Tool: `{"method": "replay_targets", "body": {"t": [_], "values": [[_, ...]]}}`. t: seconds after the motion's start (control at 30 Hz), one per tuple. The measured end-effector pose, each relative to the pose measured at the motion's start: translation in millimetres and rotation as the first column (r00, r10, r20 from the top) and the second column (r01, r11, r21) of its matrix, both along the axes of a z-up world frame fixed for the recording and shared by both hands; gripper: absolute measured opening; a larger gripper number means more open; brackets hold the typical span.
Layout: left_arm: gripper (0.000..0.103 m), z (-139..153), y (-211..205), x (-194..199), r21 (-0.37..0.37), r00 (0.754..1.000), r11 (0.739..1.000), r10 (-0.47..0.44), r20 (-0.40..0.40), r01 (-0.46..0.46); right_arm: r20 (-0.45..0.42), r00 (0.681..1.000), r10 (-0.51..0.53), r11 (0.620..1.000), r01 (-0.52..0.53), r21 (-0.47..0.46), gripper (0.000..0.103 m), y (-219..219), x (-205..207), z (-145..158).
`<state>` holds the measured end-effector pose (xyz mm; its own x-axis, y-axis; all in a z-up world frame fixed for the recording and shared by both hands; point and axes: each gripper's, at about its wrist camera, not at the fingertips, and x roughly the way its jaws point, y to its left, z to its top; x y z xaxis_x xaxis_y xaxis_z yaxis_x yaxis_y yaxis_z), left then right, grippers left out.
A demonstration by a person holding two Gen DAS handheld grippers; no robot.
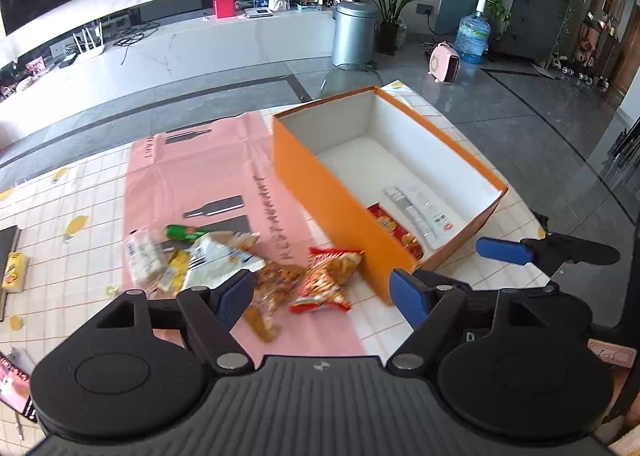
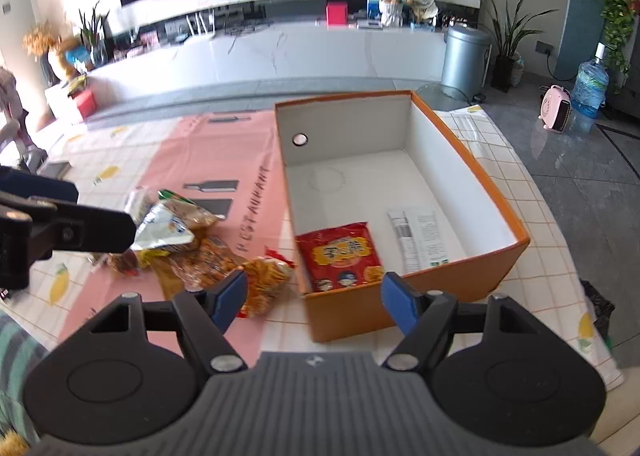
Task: Organize snacks
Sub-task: 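Move both tools back over the remaining snack pile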
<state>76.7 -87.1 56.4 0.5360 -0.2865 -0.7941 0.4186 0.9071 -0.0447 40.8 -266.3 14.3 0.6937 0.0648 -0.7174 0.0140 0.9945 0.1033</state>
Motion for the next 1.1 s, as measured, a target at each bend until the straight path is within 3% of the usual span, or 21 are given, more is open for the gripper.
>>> {"method": "replay_targets", "body": {"t": [0.1, 0.27, 0.4, 0.7, 0.93, 1.1], "values": [[0.090, -4.4, 18.9, -10.5, 0.034, 1.000, 0.999, -0.019, 0.024, 0.018, 0.051, 0.999, -0.004, 1.000, 0.003, 0.017, 0.072, 21.2, -14.9, -2.9], [0.085, -11.2, 57.6, -20.6, 0.044, 0.997, 0.998, -0.049, 0.056, 0.046, 0.064, 0.998, -0.005, 1.000, 0.004, 0.023, 0.072, 53.0, -23.9, -17.6], [0.077, -19.0, 84.1, -16.9, 0.070, 0.996, 0.995, -0.072, 0.054, 0.068, 0.048, 0.999, -0.014, 0.999, 0.013, 0.029, 0.072, 69.3, -25.2, -33.9], [0.077, -48.0, 121.6, 9.5, 0.104, 0.988, 0.983, -0.154, 0.029, 0.150, -0.033, 0.997, -0.067, 0.997, 0.068, 0.022, 0.072, 84.0, -8.8, -72.6], [0.077, -73.7, 117.4, 39.3, 0.043, 0.980, 0.979, -0.198, 0.014, 0.197, -0.069, 0.991, -0.119, 0.991, 0.122, 0.050, 0.072, 80.5, 20.1, -87.5], [0.081, -90.8, 106.7, 67.2, -0.016, 0.987, 0.987, -0.161, -0.005, 0.161, -0.106, 0.975, -0.197, 0.972, 0.208, 0.112, 0.072, 72.2, 44.0, -98.6]]}}
